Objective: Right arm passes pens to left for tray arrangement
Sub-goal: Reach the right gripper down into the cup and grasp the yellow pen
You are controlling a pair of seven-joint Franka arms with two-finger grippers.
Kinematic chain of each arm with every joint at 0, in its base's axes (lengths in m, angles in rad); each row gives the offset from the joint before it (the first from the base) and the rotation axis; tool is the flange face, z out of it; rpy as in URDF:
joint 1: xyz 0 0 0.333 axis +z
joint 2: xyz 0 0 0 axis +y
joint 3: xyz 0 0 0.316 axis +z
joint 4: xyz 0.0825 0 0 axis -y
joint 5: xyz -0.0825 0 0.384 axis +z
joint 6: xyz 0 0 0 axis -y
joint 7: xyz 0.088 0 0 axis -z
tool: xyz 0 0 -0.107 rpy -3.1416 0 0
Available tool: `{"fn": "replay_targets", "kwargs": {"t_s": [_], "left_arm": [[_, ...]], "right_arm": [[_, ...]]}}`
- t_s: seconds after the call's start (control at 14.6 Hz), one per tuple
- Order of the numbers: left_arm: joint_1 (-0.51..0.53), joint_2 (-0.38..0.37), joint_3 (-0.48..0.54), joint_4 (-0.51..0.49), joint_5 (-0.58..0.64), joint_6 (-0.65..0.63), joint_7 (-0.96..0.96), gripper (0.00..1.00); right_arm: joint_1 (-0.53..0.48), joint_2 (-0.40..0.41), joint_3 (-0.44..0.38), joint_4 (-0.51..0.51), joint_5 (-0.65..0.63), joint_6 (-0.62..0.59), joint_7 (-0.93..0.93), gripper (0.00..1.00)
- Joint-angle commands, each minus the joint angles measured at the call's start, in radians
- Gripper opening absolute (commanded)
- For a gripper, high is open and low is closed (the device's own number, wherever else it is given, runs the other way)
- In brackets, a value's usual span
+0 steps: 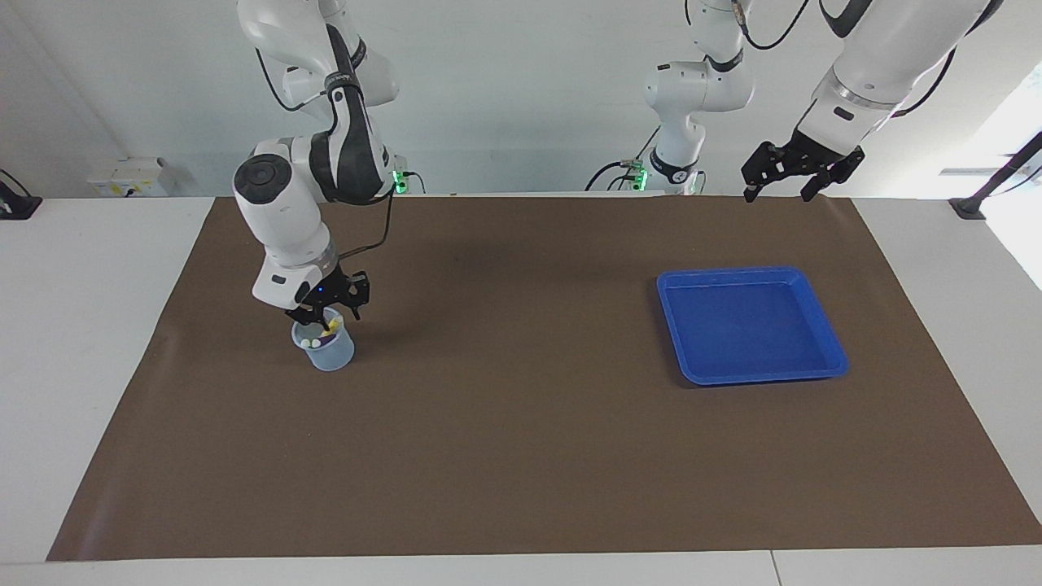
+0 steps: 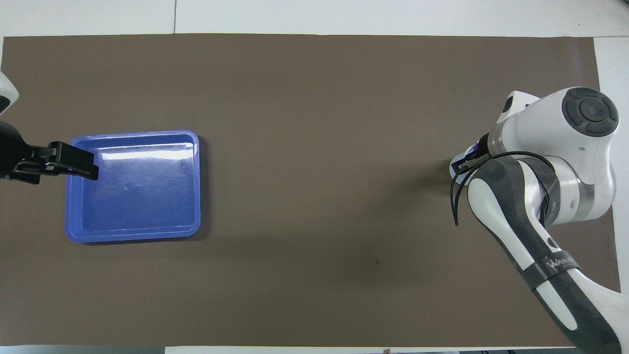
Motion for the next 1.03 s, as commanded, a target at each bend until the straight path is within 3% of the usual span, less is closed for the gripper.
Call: {"fn": "replay_targets", "kwargs": {"t_s": [0.0, 0.34, 0.48, 0.75, 0.89, 0.96], "left_arm": [[0.004, -0.024, 0.007, -0.027, 0.006, -0.003, -0.006, 1.0], [0.004, -0.024, 0.007, -0.027, 0.006, -0.001, -0.006, 1.0], [0.004, -0.024, 0.007, -0.027, 0.006, -0.003, -0.007, 1.0], [0.006, -0.026, 0.008, -0.028, 0.006, -0.003, -0.007, 1.0], [0.006, -0.026, 0.008, -0.027, 0.006, 0.0, -0.01, 1.0], [0.004, -0.026, 0.007, -0.027, 0.006, 0.005, -0.01, 1.0]], "right_arm": [[-0.011, -0.039, 0.006, -0.053, 0.006, 0.024, -0.026, 0.45], [-0.014, -0.04, 0.006, -0.055, 0.006, 0.021, -0.029, 0.44], [-0.014, -0.042, 0.006, -0.055, 0.006, 0.022, -0.031, 0.33], [-0.015, -0.042, 0.006, -0.055, 0.004, 0.022, -0.054, 0.21], [-0.015, -0.042, 0.006, -0.055, 0.0, 0.022, -0.059, 0.0], [-0.015, -0.04, 0.006, -0.049, -0.006, 0.019, -0.06, 0.0]]}}
